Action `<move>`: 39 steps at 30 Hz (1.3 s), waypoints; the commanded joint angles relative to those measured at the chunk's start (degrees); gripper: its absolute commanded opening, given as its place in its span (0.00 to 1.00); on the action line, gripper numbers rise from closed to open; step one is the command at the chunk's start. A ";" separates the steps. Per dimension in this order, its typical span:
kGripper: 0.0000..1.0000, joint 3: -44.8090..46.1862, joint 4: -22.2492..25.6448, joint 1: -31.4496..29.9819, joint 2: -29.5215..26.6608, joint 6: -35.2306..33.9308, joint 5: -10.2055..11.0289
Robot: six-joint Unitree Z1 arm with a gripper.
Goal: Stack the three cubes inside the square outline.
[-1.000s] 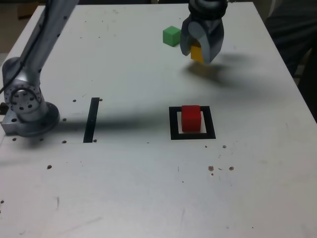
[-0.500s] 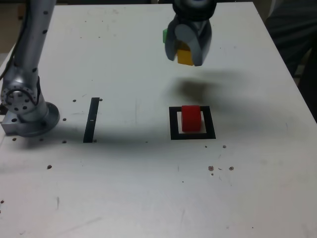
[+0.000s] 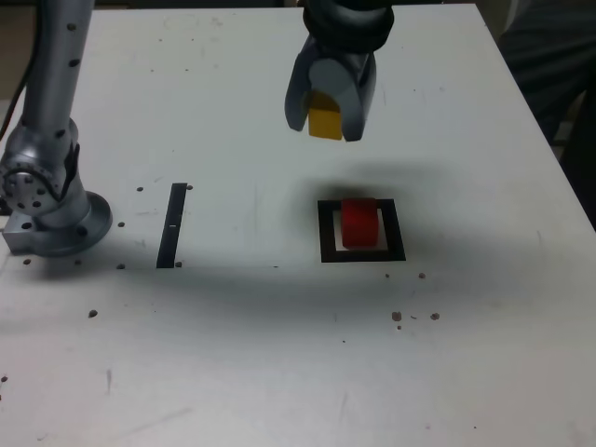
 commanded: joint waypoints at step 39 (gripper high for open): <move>0.32 0.44 -5.19 -7.95 3.56 -13.82 -10.45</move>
